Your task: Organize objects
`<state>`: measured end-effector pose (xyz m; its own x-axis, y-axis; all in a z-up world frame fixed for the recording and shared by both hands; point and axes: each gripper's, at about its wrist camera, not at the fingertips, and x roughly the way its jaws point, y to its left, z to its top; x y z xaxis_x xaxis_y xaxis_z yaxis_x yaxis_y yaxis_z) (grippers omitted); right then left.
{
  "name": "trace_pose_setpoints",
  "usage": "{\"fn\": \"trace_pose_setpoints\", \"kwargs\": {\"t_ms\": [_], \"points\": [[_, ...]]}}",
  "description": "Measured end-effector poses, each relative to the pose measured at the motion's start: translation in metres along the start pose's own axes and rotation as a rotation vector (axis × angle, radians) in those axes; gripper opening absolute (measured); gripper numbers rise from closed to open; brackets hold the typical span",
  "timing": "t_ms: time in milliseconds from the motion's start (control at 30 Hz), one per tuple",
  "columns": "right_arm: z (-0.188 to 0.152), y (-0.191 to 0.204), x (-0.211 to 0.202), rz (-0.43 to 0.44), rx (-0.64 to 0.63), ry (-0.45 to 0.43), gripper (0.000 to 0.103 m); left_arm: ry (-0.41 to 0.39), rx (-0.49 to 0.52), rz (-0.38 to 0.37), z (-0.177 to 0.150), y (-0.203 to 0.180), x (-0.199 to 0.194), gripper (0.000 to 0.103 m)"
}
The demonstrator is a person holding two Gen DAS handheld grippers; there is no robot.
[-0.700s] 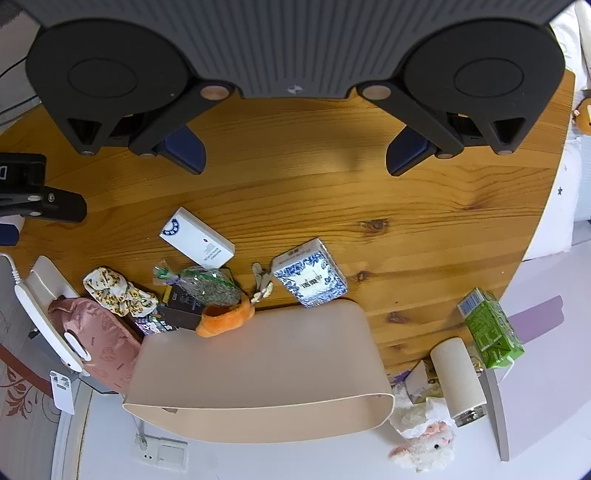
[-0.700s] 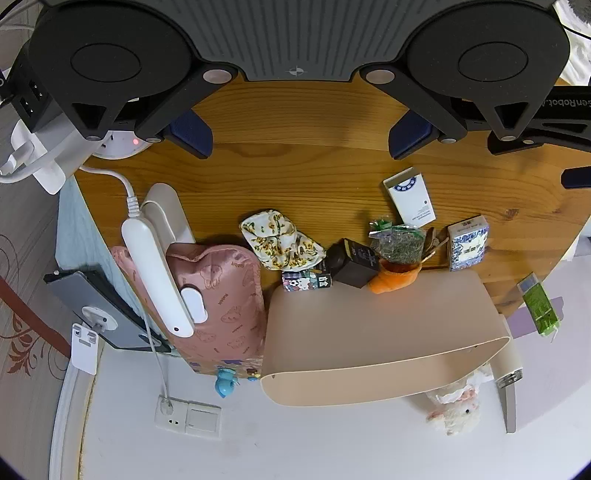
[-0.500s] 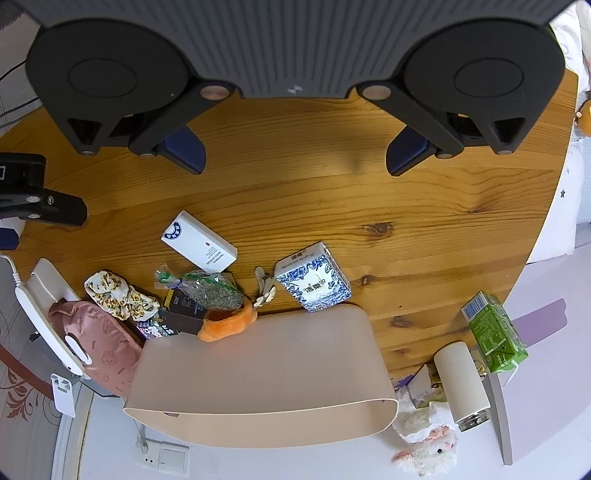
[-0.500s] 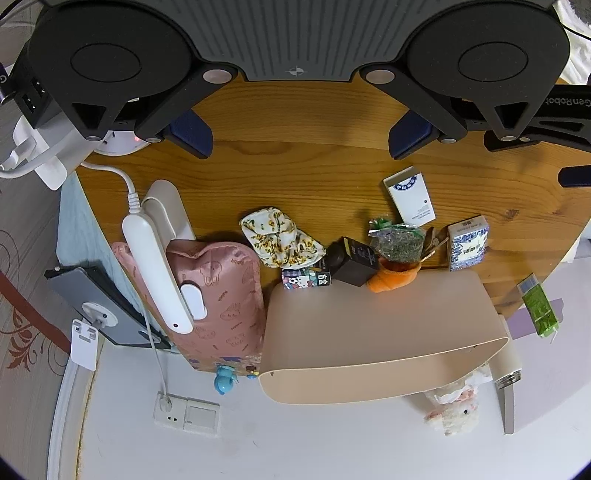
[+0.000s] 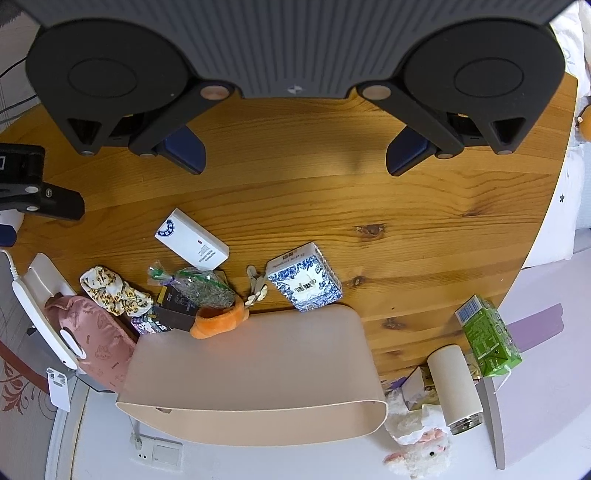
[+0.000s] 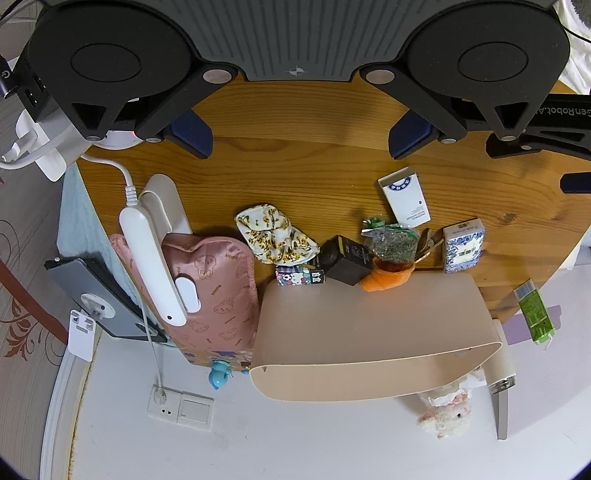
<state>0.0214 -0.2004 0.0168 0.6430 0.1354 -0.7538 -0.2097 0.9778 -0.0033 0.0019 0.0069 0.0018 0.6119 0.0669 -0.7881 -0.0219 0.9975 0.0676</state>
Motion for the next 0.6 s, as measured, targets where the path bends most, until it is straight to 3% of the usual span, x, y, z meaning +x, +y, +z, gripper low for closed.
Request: {"fn": "trace_pose_setpoints", "kwargs": {"t_ms": [600], "points": [[-0.0025, -0.0024, -0.0006, 0.001, 0.022, 0.014, 0.103, 0.013, 0.007, -0.013, -0.0014, -0.0002, -0.0001, 0.103]]}}
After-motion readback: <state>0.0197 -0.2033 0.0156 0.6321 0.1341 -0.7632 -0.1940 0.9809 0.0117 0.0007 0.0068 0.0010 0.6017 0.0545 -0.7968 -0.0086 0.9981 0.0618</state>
